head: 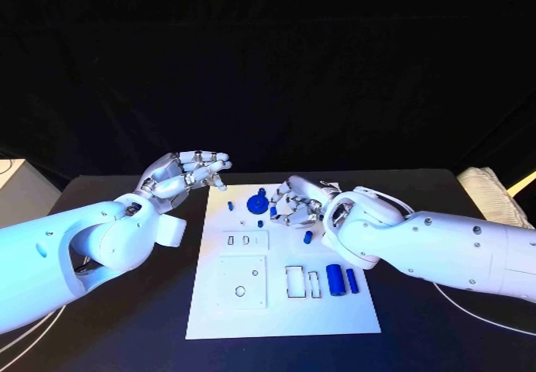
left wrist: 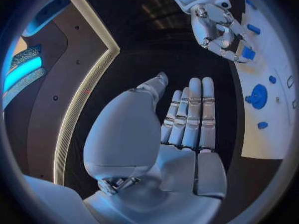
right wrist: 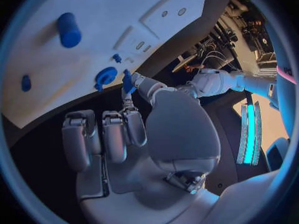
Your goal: Assemble the parts on the task board
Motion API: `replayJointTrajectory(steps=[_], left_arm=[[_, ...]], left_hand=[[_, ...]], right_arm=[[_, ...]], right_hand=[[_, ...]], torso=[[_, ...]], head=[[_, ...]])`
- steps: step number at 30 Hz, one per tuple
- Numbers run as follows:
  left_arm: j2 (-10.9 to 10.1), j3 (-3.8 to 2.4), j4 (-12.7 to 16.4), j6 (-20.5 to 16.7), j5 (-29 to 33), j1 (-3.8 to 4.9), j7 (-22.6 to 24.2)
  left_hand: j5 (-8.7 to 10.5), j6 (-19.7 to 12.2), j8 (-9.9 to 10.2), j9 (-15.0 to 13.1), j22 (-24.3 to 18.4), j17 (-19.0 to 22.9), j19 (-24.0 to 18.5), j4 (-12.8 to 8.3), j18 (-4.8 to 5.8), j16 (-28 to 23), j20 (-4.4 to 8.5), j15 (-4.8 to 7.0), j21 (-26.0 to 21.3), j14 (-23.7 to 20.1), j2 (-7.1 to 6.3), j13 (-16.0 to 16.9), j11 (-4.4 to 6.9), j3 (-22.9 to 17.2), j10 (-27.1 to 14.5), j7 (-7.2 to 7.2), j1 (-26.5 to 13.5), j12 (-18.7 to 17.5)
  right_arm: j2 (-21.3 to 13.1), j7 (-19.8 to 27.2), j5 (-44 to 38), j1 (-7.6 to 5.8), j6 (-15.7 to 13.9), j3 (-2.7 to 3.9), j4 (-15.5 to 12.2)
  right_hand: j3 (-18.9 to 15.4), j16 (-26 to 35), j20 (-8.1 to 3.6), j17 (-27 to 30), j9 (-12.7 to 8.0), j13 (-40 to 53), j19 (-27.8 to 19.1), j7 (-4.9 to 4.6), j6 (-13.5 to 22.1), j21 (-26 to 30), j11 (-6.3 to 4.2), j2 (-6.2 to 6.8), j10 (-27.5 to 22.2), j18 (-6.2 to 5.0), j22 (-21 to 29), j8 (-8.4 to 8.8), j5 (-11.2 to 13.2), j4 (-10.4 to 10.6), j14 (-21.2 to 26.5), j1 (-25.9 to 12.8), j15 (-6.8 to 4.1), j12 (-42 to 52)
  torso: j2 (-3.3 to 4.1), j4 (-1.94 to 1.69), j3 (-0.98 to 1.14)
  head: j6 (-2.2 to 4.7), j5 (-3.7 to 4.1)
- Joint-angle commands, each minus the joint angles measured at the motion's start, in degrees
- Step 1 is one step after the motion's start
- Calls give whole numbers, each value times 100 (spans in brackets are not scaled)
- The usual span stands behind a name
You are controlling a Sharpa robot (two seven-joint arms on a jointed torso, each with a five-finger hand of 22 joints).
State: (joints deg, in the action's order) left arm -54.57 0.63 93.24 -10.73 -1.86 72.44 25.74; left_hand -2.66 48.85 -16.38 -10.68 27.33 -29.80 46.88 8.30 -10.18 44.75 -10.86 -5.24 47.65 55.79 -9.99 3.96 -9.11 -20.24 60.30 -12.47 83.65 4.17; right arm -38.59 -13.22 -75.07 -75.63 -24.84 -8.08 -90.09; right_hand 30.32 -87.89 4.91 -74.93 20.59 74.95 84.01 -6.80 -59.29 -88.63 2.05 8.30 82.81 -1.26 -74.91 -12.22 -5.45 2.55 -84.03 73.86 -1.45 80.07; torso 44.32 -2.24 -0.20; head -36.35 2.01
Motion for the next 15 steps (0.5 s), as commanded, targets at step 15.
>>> replayJointTrajectory(steps=[15], left_arm=[[27,3,3,50,-16,4,-17]], left_hand=[[-12,-45,34,-11,8,6,-53,-15,-17,24,-6,-3,42,-51,1,5,3,-16,-13,-2,-54,-7]], right_arm=[[667,-834,-850,326,103,-62,222]], right_hand=[[4,-2,-60,-996,116,563,499,29,13,-9,-17,28,13,83,-1381,-112,-135,61,-483,-123,-52,-12]], torso=[[23,-13,8]], head=[[-82,-32]])
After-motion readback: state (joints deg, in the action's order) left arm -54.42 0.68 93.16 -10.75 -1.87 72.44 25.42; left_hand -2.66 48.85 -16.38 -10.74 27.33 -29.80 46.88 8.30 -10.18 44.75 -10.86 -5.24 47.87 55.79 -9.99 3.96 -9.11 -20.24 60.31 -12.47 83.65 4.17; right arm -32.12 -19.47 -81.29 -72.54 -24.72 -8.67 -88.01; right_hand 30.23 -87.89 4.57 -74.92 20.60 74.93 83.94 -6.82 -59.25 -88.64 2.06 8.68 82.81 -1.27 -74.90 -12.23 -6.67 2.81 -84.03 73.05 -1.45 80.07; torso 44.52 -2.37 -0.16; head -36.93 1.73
